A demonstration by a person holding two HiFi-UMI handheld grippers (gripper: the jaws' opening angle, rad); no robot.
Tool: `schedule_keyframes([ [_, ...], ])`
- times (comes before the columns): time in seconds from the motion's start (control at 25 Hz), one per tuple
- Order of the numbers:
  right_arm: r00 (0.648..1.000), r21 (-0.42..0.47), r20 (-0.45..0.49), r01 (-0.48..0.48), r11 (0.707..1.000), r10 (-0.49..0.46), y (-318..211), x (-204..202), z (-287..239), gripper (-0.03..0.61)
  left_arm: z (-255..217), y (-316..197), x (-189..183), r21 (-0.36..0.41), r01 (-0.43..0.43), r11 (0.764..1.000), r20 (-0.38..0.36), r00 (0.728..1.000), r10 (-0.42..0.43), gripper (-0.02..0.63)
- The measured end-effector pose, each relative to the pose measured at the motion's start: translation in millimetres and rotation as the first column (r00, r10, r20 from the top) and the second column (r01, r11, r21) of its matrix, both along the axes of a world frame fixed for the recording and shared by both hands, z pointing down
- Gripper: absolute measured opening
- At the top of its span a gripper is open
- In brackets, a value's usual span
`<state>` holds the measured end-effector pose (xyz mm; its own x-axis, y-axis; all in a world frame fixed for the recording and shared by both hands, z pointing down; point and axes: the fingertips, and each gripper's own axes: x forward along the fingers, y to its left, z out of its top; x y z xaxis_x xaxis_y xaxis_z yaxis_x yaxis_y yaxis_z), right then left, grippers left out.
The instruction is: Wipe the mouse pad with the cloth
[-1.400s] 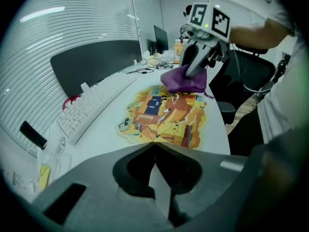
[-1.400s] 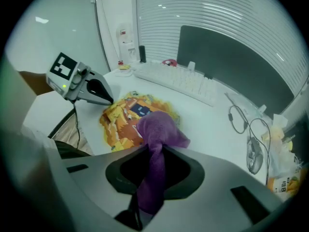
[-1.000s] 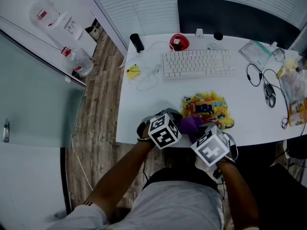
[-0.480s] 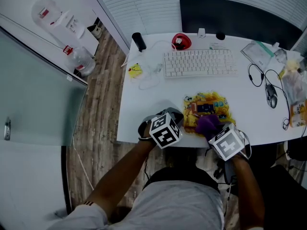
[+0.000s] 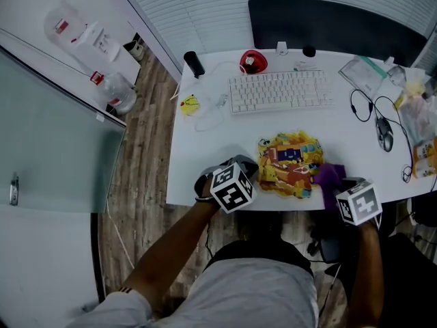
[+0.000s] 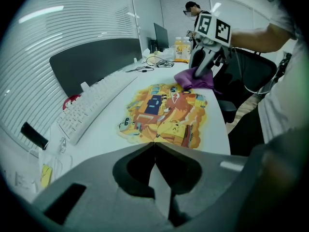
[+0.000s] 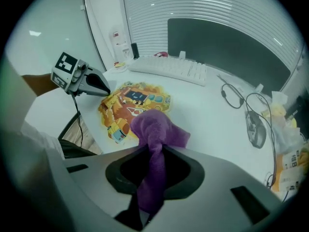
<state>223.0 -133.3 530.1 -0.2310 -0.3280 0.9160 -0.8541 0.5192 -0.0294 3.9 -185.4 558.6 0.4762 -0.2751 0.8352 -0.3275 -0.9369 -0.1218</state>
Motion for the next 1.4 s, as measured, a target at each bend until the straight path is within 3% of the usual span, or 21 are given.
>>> schedule_keyframes([
  [0.16,0.996,0.093,0.080,-0.040,0.995,0.033,-4,-6,-27,0.066,-8,2,3,0.014,0.008,1.000,-0.019,1.000,-0.008,0.015],
  [0.28,0.984,0.185,0.170,-0.079,0.980,0.048,-11,-15,-59,0.066,-35,2,10,0.028,0.056,0.998,-0.132,0.990,-0.052,0.017],
  [0.36,0.971,0.241,0.234,-0.113,0.964,0.055,-15,-21,-82,0.066,-63,-1,16,0.035,0.098,0.995,-0.244,0.966,-0.087,0.016],
  [0.56,0.934,0.360,0.355,-0.177,0.916,0.041,-19,-35,-139,0.066,-148,-5,24,0.082,0.165,0.983,-0.492,0.864,-0.104,0.016],
  [0.84,0.899,0.533,0.434,-0.208,0.820,-0.053,-21,-51,-211,0.066,-254,7,28,0.194,0.203,0.960,-0.732,0.681,0.004,0.017],
  [0.96,0.882,0.597,0.459,-0.218,0.772,-0.106,-20,-57,-234,0.066,-288,16,28,0.221,0.217,0.951,-0.789,0.613,0.044,0.016],
  [1.08,0.863,0.649,0.481,-0.230,0.726,-0.157,-18,-63,-253,0.066,-313,24,27,0.250,0.217,0.944,-0.821,0.564,0.087,0.017],
  [1.4,0.809,0.727,0.520,-0.252,0.639,-0.273,-6,-82,-278,0.066,-342,43,24,0.312,0.219,0.925,-0.863,0.472,0.179,0.015],
])
